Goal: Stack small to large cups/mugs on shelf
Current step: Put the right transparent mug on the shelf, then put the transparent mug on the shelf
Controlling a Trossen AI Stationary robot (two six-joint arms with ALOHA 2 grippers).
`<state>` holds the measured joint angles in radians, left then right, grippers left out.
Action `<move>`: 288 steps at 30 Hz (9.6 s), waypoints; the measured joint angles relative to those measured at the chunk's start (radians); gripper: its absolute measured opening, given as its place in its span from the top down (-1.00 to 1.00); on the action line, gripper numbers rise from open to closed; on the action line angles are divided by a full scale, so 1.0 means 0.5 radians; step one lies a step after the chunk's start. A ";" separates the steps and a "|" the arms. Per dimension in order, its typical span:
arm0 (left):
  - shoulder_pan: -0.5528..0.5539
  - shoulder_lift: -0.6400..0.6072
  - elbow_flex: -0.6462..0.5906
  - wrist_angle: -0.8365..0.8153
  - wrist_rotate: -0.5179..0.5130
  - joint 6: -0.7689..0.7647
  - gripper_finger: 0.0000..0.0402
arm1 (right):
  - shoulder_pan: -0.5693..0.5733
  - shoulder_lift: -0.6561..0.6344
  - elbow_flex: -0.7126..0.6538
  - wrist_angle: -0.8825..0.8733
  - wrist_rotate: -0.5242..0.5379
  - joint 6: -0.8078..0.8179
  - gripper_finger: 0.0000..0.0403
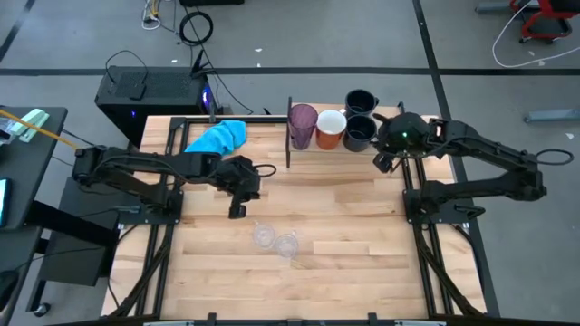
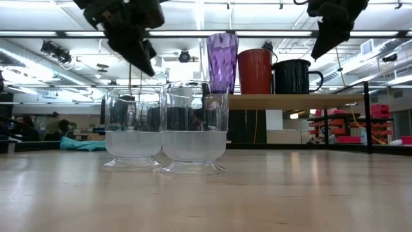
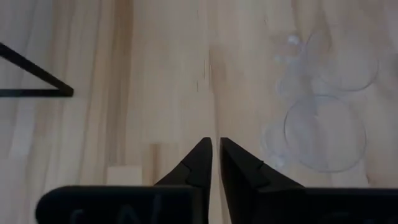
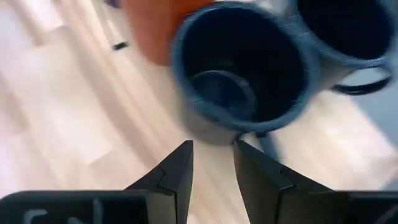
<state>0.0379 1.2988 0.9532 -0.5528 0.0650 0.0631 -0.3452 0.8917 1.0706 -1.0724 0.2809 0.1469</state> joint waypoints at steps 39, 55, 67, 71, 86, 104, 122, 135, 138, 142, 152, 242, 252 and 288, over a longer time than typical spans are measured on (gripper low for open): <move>-0.160 -0.041 -0.005 -0.160 0.093 -0.007 0.88 | 1.384 1.431 0.221 1.353 -0.504 -0.037 0.36; -0.147 -0.041 -0.005 -0.294 0.072 -0.014 0.85 | 1.417 2.029 0.890 0.982 -0.525 -0.362 0.17; -0.148 -0.042 -0.005 -0.277 0.073 -0.016 0.85 | 1.416 2.229 0.937 0.957 -0.632 -0.474 0.16; -0.148 -0.042 -0.005 -0.277 0.072 -0.018 0.83 | 1.402 2.258 0.935 0.933 -0.632 -0.505 0.18; -0.149 -0.044 -0.004 -0.275 0.073 -0.042 0.87 | 1.337 2.198 0.934 0.802 -0.624 -0.432 0.73; -0.149 -0.043 -0.004 -0.282 0.073 -0.053 0.88 | 1.292 2.001 0.933 0.271 -0.622 -0.247 0.97; -0.150 -0.043 -0.004 -0.280 0.073 -0.056 0.87 | 1.272 1.112 0.933 -0.205 -0.088 0.046 0.99; -0.149 -0.043 -0.004 -0.277 0.073 -0.051 0.84 | 1.121 0.573 0.934 -0.402 0.296 0.166 0.99; -0.149 -0.043 -0.004 -0.277 0.072 -0.040 0.86 | 1.067 0.514 0.934 -0.429 0.344 0.150 0.99; -0.149 -0.043 -0.004 -0.250 0.073 -0.035 0.88 | 0.944 0.480 0.934 -0.456 0.435 0.116 0.99; -0.149 -0.042 -0.004 -0.230 0.073 -0.033 0.83 | 0.394 0.503 0.933 -0.602 0.649 0.081 0.99; -0.149 -0.044 -0.004 -0.249 0.073 0.045 0.86 | -1.075 0.776 0.646 -0.705 0.406 -0.990 0.28; -0.149 -0.044 -0.004 -0.251 0.073 0.037 0.88 | -1.062 0.835 0.646 -0.648 0.531 -0.851 0.31; -0.358 -0.044 -0.026 -0.315 0.226 -0.211 0.70 | 0.389 0.417 0.856 -0.469 0.206 0.151 0.41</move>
<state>-0.1409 1.2770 0.9404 -0.7100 0.1780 -0.0422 -0.1507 1.1000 1.4986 -1.3070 0.3840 0.2223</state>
